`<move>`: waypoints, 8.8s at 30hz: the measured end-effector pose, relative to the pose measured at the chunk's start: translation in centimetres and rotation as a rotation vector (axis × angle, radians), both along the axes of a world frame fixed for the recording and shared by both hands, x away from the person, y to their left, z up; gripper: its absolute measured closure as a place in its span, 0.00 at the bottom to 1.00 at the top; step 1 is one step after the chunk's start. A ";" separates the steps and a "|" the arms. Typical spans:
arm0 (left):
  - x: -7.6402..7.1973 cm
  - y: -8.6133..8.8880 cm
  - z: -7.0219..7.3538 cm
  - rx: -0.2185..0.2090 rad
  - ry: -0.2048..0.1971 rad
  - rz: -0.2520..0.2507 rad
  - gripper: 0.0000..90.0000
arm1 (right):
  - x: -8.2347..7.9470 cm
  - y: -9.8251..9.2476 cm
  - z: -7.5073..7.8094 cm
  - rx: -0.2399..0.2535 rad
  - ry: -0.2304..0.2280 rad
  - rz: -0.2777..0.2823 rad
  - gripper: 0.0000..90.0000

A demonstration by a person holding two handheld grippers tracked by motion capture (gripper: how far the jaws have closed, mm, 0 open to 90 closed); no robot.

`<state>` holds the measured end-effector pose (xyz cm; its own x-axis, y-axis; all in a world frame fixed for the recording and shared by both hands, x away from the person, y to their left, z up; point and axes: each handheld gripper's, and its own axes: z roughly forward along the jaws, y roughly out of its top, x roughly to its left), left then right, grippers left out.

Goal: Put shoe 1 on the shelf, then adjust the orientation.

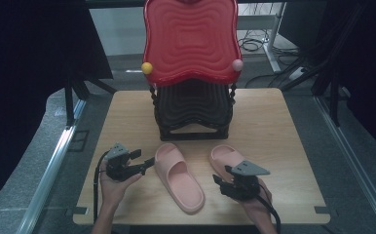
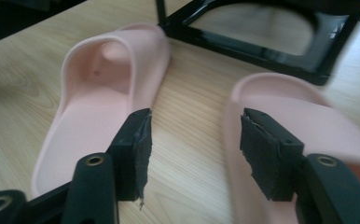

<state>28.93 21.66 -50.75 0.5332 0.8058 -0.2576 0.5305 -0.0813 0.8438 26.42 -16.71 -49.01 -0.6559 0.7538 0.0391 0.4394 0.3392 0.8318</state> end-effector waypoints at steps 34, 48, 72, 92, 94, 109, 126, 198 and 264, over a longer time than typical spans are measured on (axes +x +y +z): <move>-1.0 0.9 -0.4 -0.009 0.009 0.043 0.33 | 4.7 10.4 -4.9 0.027 0.059 -0.025 0.81; -0.9 0.8 -0.7 -0.002 0.015 0.046 0.32 | 4.1 10.5 -4.8 0.006 0.032 -0.058 0.93; -1.0 0.7 -1.0 0.008 0.026 0.049 0.32 | -0.1 4.1 1.6 0.193 -0.176 -0.110 0.94; -0.9 0.8 -1.3 -0.011 0.037 0.045 0.32 | -0.5 4.5 10.6 0.336 -0.371 -0.103 0.94; -0.9 0.7 -1.3 -0.011 0.037 0.045 0.32 | -0.4 4.9 11.6 0.341 -0.388 -0.104 0.94; -0.8 0.9 -1.2 -0.017 0.037 0.045 0.32 | 4.5 6.6 17.1 0.370 -0.438 -0.176 0.94; -0.9 1.3 -0.8 -0.039 0.028 0.050 0.32 | 10.1 10.1 22.3 0.349 -0.474 -0.243 0.94; -0.4 0.1 -1.5 0.006 0.039 0.021 0.31 | 12.5 7.0 20.3 0.237 -0.313 -0.132 0.65; -0.7 -1.3 -1.7 0.032 0.042 -0.001 0.30 | -0.6 -16.3 -3.6 -0.097 0.093 -0.147 1.00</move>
